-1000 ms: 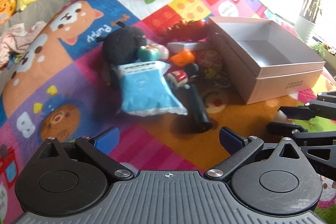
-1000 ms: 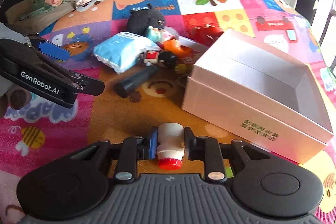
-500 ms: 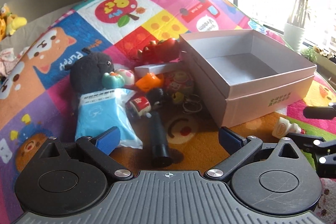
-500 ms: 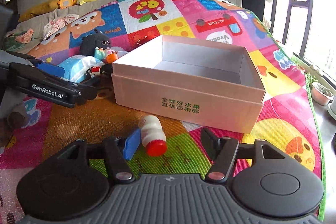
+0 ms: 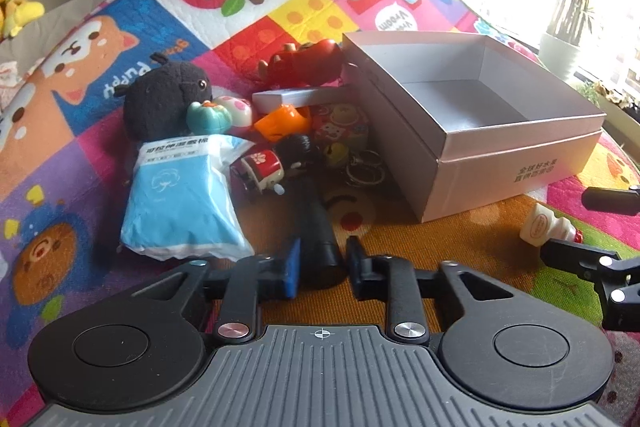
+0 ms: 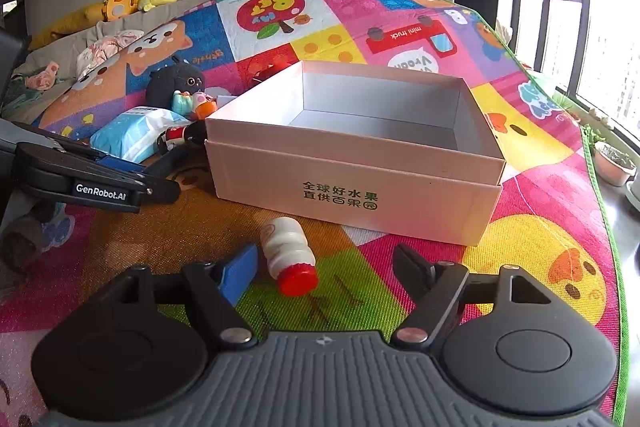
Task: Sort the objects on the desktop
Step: 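Grasp the black stick with the left tool while the right tool approaches the white bottle, then carry the stick into the box with the left tool while the right tool places the red-capped bottle there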
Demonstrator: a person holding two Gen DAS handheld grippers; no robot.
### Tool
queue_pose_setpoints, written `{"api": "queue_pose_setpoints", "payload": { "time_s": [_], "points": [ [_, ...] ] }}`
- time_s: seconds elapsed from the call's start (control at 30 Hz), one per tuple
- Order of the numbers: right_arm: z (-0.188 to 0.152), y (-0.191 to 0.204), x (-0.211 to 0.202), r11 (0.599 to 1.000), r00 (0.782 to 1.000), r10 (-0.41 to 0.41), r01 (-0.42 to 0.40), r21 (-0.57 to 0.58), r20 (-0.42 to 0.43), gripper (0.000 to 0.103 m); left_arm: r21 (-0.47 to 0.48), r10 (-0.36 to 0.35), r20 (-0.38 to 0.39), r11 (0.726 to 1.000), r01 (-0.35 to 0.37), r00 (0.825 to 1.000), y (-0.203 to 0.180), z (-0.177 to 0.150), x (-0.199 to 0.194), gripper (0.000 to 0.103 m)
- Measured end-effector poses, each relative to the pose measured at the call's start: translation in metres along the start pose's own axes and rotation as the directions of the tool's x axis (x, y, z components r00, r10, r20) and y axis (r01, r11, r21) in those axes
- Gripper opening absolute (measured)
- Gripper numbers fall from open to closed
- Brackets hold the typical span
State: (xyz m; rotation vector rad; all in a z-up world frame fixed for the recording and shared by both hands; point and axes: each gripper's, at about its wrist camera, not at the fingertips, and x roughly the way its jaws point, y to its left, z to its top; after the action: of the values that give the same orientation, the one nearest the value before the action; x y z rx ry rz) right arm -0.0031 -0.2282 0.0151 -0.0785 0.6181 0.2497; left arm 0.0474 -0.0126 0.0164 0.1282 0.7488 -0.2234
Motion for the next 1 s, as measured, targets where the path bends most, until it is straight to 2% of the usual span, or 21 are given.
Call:
{"api": "queue_pose_setpoints", "payload": {
  "time_s": [0.2, 0.27, 0.3, 0.33, 0.37, 0.43, 0.47, 0.5, 0.53, 0.57, 0.6, 0.63, 0.73, 0.83, 0.93, 1.0],
  "points": [
    [0.000, 0.001, 0.001, 1.000, 1.000, 0.000, 0.000, -0.002, -0.004, 0.081, 0.076, -0.090, -0.007, 0.993, 0.091, 0.996, -0.001, -0.031, -0.038, 0.026],
    [0.000, 0.002, 0.001, 1.000, 1.000, -0.001, 0.001, -0.007, -0.005, 0.084, 0.092, -0.041, -0.005, 0.995, 0.042, 0.999, 0.001, -0.039, -0.045, 0.034],
    [0.000, 0.003, 0.001, 1.000, 1.000, -0.003, 0.003, -0.010, -0.005, 0.085, 0.099, 0.002, 0.007, 0.995, -0.002, 1.000, 0.005, -0.042, -0.046, 0.036],
    [0.000, 0.003, 0.001, 1.000, 1.000, -0.005, 0.005, -0.014, -0.005, 0.086, 0.101, 0.051, 0.015, 0.994, -0.052, 0.999, 0.010, -0.044, -0.047, 0.044],
    [0.000, 0.004, 0.001, 1.000, 1.000, -0.007, 0.007, -0.018, -0.004, 0.086, 0.095, 0.102, 0.021, 0.990, -0.103, 0.995, 0.016, -0.044, -0.046, 0.048],
    [0.001, 0.006, 0.001, 1.000, 1.000, -0.014, 0.014, -0.026, 0.000, 0.088, 0.075, 0.187, 0.024, 0.979, -0.188, 0.982, 0.029, -0.042, -0.045, 0.050],
    [0.001, 0.006, 0.000, 0.999, 1.000, -0.017, 0.018, -0.029, 0.002, 0.088, 0.051, 0.205, 0.020, 0.977, -0.206, 0.979, 0.037, -0.041, -0.045, 0.052],
    [0.000, 0.007, 0.000, 0.999, 1.000, -0.020, 0.020, -0.032, 0.003, 0.089, 0.017, 0.183, 0.014, 0.983, -0.184, 0.983, 0.044, -0.040, -0.047, 0.054],
    [0.000, 0.008, 0.000, 0.999, 1.000, -0.021, 0.021, -0.035, 0.003, 0.090, -0.013, 0.136, 0.008, 0.991, -0.136, 0.991, 0.049, -0.039, -0.049, 0.061],
    [0.000, 0.008, 0.000, 0.999, 1.000, -0.022, 0.022, -0.036, 0.002, 0.090, -0.039, 0.080, 0.005, 0.996, -0.079, 0.997, 0.051, -0.038, -0.050, 0.074],
    [0.001, 0.008, 0.000, 0.999, 1.000, -0.022, 0.022, -0.037, 0.001, 0.091, -0.061, 0.029, 0.010, 0.998, -0.028, 1.000, 0.050, -0.037, -0.051, 0.081],
    [0.001, 0.008, 0.000, 0.999, 1.000, -0.023, 0.023, -0.037, -0.002, 0.092, -0.069, 0.007, 0.017, 0.998, -0.005, 1.000, 0.047, -0.036, -0.050, 0.088],
    [0.001, 0.008, 0.001, 0.999, 1.000, -0.030, 0.030, -0.037, -0.007, 0.092, -0.071, 0.012, 0.026, 0.997, -0.010, 1.000, 0.028, -0.026, -0.038, 0.090],
    [0.001, 0.009, 0.001, 0.998, 0.999, -0.046, 0.046, -0.038, -0.002, 0.092, -0.127, -0.015, 0.031, 0.992, 0.019, 0.999, 0.015, -0.013, -0.022, 0.091],
    [0.000, 0.011, -0.002, 0.997, 0.998, -0.054, 0.055, -0.048, 0.009, 0.092, -0.116, 0.046, 0.039, 0.992, -0.041, 0.998, 0.000, -0.002, -0.006, 0.091],
    [0.000, 0.013, -0.003, 0.997, 0.999, -0.052, 0.053, -0.057, 0.017, 0.092, -0.103, 0.081, 0.040, 0.992, -0.076, 0.996, -0.003, 0.003, 0.002, 0.085]
  ]
}}
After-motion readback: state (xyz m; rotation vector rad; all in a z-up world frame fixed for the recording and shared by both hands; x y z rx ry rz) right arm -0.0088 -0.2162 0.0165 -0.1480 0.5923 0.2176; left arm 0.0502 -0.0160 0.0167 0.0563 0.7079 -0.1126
